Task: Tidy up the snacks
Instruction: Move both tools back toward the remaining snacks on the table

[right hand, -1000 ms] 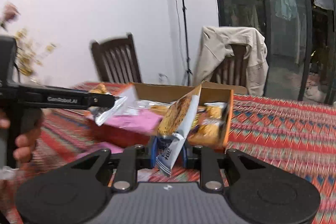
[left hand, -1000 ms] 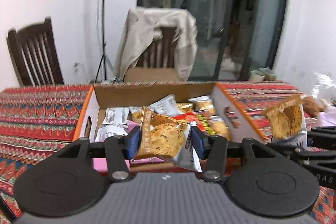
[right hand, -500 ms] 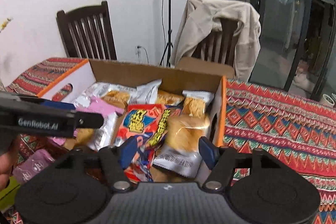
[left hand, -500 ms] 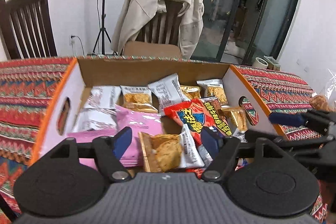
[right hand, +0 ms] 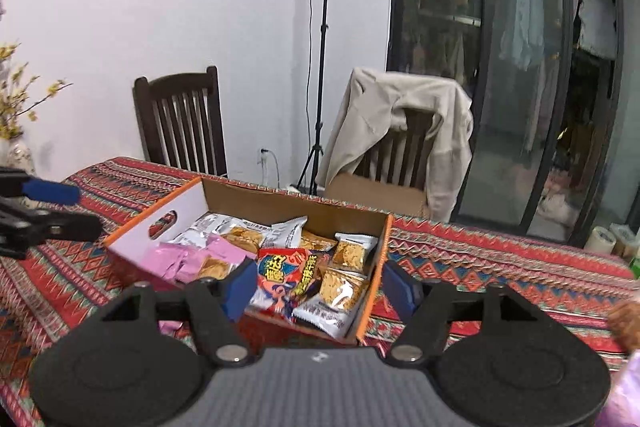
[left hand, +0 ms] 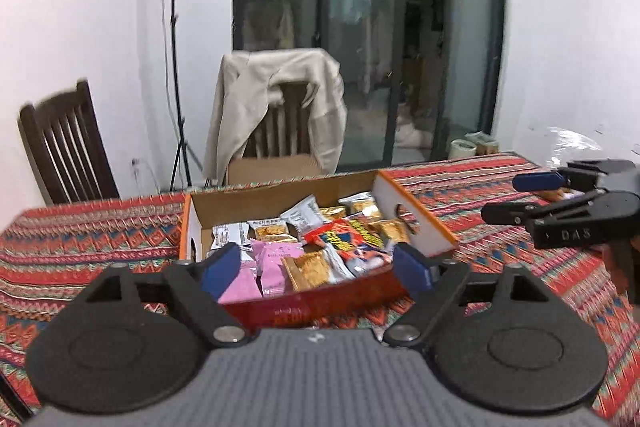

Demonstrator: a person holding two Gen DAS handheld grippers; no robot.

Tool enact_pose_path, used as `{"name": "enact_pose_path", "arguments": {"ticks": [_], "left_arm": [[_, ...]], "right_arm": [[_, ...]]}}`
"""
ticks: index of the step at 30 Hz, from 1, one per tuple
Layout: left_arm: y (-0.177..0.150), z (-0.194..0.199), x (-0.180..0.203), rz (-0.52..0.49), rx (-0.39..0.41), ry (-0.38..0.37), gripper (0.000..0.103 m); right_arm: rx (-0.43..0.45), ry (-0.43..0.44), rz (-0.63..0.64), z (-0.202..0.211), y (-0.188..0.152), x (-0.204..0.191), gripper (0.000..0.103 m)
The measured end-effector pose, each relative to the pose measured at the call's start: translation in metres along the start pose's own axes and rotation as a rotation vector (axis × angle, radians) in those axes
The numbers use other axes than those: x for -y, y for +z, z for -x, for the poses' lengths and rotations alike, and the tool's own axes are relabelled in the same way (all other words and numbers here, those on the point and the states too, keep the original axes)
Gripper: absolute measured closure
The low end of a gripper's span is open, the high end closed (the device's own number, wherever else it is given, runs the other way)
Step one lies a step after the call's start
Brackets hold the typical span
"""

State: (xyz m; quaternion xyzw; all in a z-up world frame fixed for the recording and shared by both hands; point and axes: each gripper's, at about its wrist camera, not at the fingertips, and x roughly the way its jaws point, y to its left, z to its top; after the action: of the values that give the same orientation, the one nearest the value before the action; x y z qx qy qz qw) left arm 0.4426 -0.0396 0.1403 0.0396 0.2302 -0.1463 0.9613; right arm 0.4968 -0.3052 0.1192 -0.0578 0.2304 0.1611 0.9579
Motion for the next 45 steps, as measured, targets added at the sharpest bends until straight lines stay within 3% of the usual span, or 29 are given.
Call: {"name": "enact_pose_path", "arguments": {"ticks": [3,7,9,13,19,32,45], "left_arm": [[-0.023,0.033,0.006,0.007,0.002,-0.018,0.014],[-0.057,0.072,0.019,0.011,0.013,0.010,0.013],[-0.072,0.093,0.024,0.024,0.034,0.019,0.006],[-0.101,0.131,0.035,0.085,0.065,0.039,0.004],[-0.142,0.171,0.050,0.125,0.077,0.108,0.002],[-0.225,0.184,0.046,0.191,-0.121,0.156,0.002],[-0.240,0.182,0.044,0.213,-0.155,0.167,0.002]], "right_arm": [[0.023,-0.015,0.026,0.037,-0.012,-0.010,0.032],[0.062,-0.021,0.046,0.090,-0.036,-0.026,0.019],[0.082,-0.024,0.056,0.118,-0.050,-0.036,0.018],[0.103,-0.017,0.049,0.165,-0.081,-0.054,0.009],[0.098,-0.020,0.010,0.213,-0.139,-0.082,0.008],[-0.043,-0.045,-0.139,0.234,-0.260,-0.113,0.007],[-0.062,-0.048,-0.130,0.233,-0.270,-0.122,0.007]]}}
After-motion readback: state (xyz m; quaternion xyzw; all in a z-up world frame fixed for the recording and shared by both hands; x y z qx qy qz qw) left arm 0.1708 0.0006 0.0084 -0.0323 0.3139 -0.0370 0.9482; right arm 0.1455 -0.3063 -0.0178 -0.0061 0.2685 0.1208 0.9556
